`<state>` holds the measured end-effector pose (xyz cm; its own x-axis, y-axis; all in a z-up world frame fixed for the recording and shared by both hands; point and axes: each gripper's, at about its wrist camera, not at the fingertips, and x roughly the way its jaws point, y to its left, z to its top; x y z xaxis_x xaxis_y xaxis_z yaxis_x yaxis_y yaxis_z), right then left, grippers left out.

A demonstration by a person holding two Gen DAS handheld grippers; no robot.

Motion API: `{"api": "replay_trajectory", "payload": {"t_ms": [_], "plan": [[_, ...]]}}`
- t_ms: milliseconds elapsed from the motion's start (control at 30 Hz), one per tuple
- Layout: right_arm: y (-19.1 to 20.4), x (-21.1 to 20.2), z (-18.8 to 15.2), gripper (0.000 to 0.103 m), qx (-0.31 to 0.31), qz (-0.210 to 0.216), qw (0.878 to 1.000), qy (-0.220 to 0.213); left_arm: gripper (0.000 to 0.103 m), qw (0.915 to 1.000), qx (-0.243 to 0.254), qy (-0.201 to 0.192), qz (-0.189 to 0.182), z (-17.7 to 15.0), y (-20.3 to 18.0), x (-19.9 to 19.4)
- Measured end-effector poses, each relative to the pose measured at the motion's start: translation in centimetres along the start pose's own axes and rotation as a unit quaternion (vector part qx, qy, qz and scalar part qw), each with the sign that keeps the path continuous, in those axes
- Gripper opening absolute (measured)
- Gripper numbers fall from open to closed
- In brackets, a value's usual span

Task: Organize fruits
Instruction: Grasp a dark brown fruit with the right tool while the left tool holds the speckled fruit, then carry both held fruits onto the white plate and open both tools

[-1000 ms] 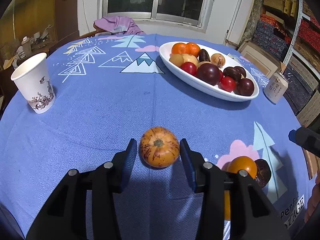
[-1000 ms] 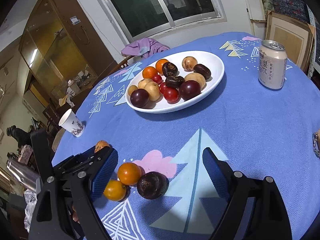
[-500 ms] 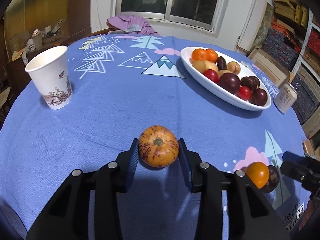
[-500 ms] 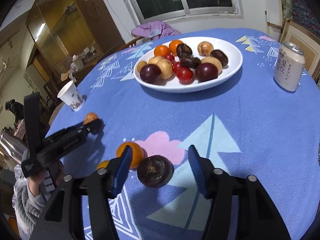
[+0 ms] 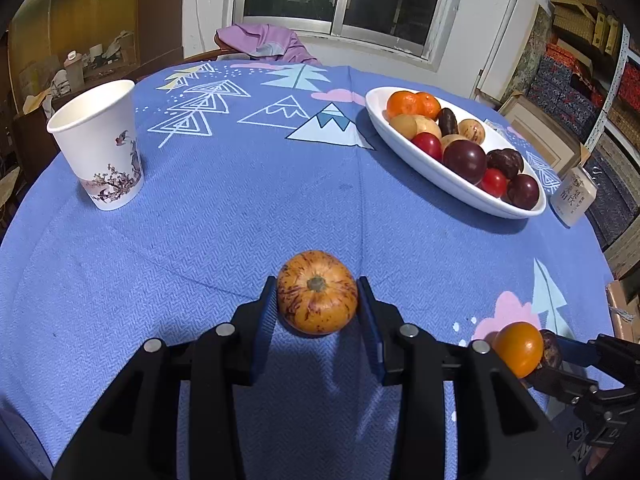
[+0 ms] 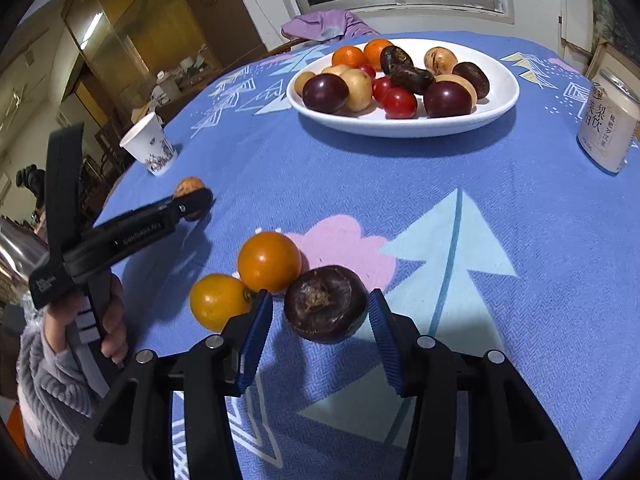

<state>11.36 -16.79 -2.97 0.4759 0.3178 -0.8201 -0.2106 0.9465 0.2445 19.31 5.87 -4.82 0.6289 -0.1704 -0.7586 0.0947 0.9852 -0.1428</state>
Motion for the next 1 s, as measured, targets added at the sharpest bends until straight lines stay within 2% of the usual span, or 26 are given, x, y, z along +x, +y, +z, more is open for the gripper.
{"api": "replay_trajectory", "payload": {"t_ms": [67,133,233,433,600,733,867,1000], "plan": [[0.4,0.1,-0.1,0.051,-0.011,-0.009,1.000,-0.004,0.039,1.0000,-0.001,0.001,-0.002,0.0,0.1,0.1],[0.7,0.1,-0.3,0.044,-0.020,-0.020,1.000,-0.009,0.039,1.0000,-0.001,0.001,-0.001,0.0,0.1,0.1],[0.6,-0.2,-0.1,0.044,-0.021,-0.021,0.999,-0.019,0.039,1.0000,0.001,0.005,-0.005,-0.1,0.1,0.2],[-1.7,-2.9,0.8,0.044,0.024,-0.007,0.997,-0.066,0.039,1.0000,0.000,0.006,-0.006,-0.1,0.0,0.3],[-2.5,-1.2,0.8,0.044,0.037,-0.018,0.998,-0.040,0.039,0.9999,0.001,0.007,-0.008,-0.1,0.0,0.3],[-2.4,-1.1,0.7,0.044,0.039,-0.017,0.998,-0.041,0.038,0.9999,-0.001,0.006,-0.012,-0.1,0.2,0.2],[-2.6,-1.3,0.8,0.044,0.045,-0.015,0.998,-0.045,0.038,0.9996,0.001,-0.016,-0.024,0.0,0.0,-0.8],[-2.9,-3.0,1.0,0.044,0.057,-0.004,0.996,-0.076,0.038,0.9983,0.006,-0.045,-0.036,0.2,-0.6,-3.0]]}}
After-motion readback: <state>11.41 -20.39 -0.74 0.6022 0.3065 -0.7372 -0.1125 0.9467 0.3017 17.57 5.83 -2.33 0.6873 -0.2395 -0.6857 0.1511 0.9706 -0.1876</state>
